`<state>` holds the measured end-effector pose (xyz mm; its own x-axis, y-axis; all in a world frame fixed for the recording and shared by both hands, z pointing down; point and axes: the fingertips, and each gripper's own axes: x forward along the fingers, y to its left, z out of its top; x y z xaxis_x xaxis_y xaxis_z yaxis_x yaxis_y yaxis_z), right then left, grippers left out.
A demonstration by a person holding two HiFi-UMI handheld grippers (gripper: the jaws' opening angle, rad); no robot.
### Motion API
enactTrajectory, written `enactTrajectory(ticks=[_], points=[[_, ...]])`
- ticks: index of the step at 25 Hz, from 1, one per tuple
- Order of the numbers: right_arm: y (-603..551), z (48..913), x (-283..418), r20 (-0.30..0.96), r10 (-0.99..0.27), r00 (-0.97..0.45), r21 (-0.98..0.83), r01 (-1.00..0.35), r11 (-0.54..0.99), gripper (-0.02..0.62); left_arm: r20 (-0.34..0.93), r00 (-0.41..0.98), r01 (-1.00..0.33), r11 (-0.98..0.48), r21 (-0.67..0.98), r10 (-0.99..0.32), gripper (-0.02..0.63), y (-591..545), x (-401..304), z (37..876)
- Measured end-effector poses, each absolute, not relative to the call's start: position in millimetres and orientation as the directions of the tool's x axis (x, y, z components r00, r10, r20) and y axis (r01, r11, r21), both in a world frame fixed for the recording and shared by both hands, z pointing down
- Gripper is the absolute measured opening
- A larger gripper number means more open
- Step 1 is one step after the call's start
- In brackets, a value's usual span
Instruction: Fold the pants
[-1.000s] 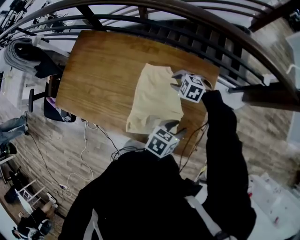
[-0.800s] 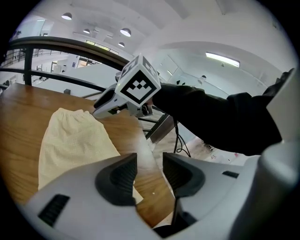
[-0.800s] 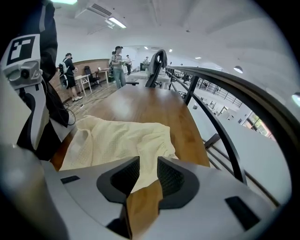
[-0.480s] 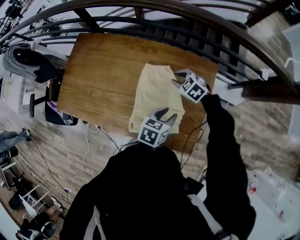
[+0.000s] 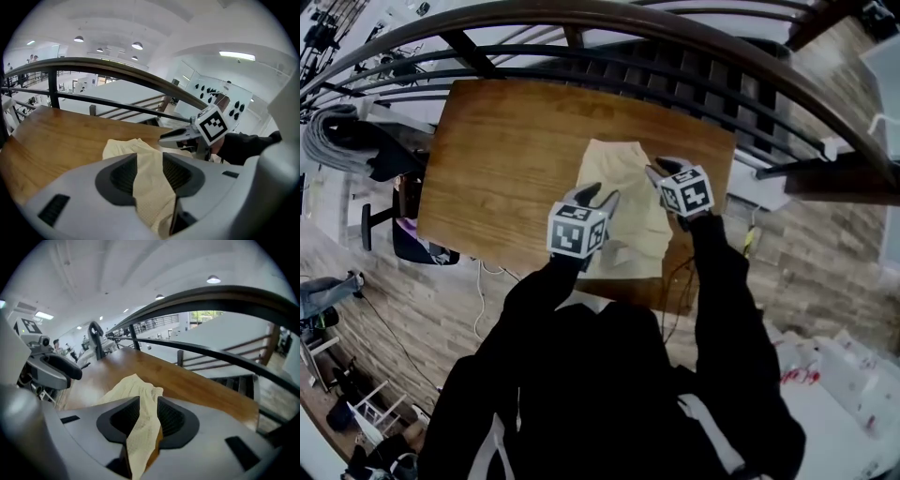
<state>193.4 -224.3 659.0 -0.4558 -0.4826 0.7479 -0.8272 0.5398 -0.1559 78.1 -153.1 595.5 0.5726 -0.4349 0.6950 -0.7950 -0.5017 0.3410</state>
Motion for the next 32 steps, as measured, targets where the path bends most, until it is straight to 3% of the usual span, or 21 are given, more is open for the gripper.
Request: enactTrajectory(ticks=[8,14,22,32], points=[[-235.7,691.8,198.6,0.768,-0.489,-0.413,-0.247,-0.896,0.368,0.1,0.772,0.484,-0.843,-0.455,0.286,-0.412,0.153,-222.3,36.5,641.5],[-254.7,714.3,200.2,0.811,-0.429,-0.398,-0.231,-0.891,0.389,0.1,0.814,0.482,-0.822,-0.489,0.293,-0.322,0.153,-261.9,24.2,675.0],[-276.3,716.6,183.5,0.812,-0.401,-0.424,-0.2,-0.848,0.491,0.1,0.826,0.519,-0.713,-0.645,0.276,-0.219,0.152,-286.5,35.1,690.6],[-289.9,727.3,172.9,0.819,-0.382,-0.427,-0.208,-0.843,0.496,0.094,0.834,0.542,-0.625,-0.713,0.316,-0.105,0.138,-296.9,48.7,709.9]])
